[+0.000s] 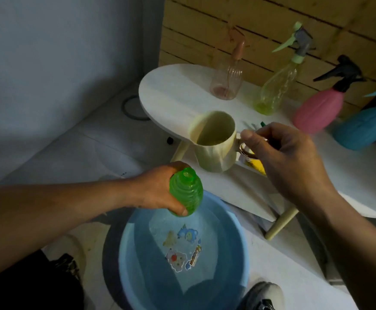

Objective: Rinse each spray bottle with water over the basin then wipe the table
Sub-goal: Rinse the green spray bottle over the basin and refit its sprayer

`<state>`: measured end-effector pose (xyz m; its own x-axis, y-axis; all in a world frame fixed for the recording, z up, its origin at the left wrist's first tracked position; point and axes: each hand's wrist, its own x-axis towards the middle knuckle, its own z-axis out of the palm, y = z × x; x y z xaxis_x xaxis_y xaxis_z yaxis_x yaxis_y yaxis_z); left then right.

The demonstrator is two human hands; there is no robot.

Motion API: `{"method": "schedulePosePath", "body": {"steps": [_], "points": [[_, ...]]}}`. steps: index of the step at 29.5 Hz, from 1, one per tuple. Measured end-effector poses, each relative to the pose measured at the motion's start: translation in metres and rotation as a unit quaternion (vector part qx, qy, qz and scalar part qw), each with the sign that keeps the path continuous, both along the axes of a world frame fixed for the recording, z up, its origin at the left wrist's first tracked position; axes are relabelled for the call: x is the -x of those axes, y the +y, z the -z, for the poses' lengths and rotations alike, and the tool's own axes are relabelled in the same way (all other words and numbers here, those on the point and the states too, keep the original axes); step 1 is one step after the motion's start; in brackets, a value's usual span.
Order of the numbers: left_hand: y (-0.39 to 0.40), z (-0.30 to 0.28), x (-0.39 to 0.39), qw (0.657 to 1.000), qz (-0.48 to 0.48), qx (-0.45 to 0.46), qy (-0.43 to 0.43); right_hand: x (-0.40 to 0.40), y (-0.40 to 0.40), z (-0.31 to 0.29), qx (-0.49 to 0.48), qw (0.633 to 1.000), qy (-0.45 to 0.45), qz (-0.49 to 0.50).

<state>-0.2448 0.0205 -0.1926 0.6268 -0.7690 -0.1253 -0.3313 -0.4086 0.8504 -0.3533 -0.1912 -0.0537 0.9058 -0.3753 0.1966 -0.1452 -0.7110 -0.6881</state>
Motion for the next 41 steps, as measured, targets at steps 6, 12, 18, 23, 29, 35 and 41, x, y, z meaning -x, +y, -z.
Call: {"method": "schedulePosePath", "body": {"steps": [6,12,18,23,29,35,41], "points": [[0.013,-0.019,-0.005,0.998,-0.054,0.028,0.007,-0.040,0.004,-0.013,-0.154,0.987,-0.039,0.008],[0.024,-0.038,-0.020,0.995,-0.091,0.043,-0.019,-0.116,0.032,-0.013,-0.203,0.979,0.012,-0.034],[0.027,-0.038,-0.027,0.993,-0.107,0.042,-0.034,-0.165,0.053,0.007,-0.234,0.970,0.062,-0.028],[0.033,-0.038,-0.032,0.993,-0.104,0.050,-0.038,-0.184,0.063,0.016,-0.257,0.964,0.073,-0.017],[0.036,-0.045,-0.038,0.992,-0.110,0.058,-0.034,-0.190,0.064,0.029,-0.256,0.962,0.083,-0.031],[0.039,-0.047,-0.040,0.991,-0.115,0.057,-0.026,-0.190,0.060,0.028,-0.231,0.967,0.098,-0.035],[0.038,-0.045,-0.041,0.992,-0.117,0.051,-0.024,-0.172,0.055,0.005,-0.145,0.987,0.054,-0.041]]}}
